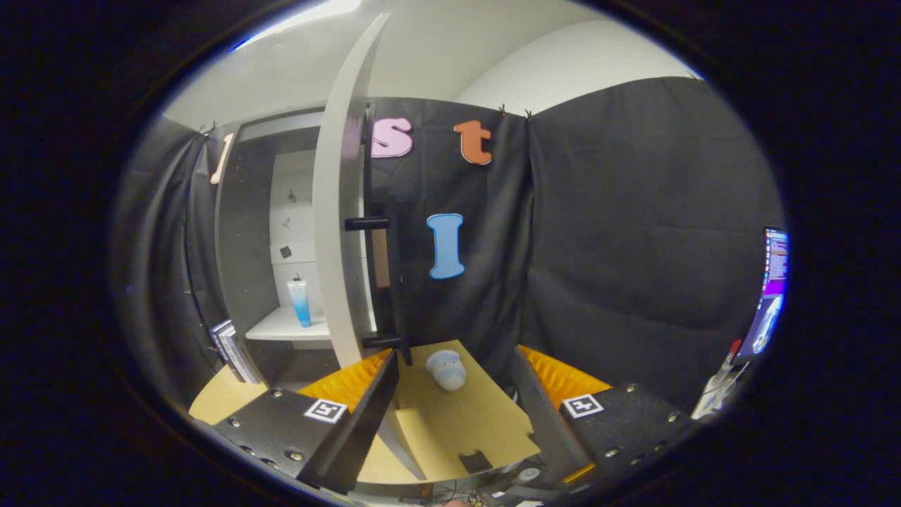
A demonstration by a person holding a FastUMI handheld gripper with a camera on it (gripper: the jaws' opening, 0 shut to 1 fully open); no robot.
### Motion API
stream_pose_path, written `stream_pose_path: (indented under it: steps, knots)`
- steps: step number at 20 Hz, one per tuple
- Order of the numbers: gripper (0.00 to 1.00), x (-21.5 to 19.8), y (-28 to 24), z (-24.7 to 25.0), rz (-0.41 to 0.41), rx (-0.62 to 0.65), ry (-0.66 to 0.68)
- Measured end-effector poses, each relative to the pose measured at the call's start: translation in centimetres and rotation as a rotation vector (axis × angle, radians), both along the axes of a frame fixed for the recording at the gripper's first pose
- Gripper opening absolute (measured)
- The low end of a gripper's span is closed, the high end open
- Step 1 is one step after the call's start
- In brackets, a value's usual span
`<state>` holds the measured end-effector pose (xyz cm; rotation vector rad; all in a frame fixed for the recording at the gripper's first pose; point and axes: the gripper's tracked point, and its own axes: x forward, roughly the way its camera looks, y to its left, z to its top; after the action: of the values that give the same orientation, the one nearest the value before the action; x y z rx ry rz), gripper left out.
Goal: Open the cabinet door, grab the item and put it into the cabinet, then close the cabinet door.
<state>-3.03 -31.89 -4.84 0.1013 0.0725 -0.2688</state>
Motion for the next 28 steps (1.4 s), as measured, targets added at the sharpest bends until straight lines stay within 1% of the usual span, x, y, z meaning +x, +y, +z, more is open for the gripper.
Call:
stream_pose_path:
  steps: [5,7,10,16,20,22,24,28]
  knots:
    - [0.96,0.2,1.5,0.1,0.048,0.002,0.010]
    - [0.96,0.2,2.8,0.2,0.082,-0.005,0.006]
    - [0.96,0.3,5.3,0.5,0.164,-0.004,-0.001]
    - [0.96,2.1,11.7,1.2,0.315,-0.018,-0.020]
    - [0.96,2.9,15.4,1.5,0.417,0.006,-0.028]
    - [0.96,3.7,17.1,1.7,0.447,0.007,-0.045]
    - [0.99,4.5,19.1,1.5,0.489,0.020,-0.050]
    - [0.99,7.0,23.7,1.5,0.569,0.027,-0.055]
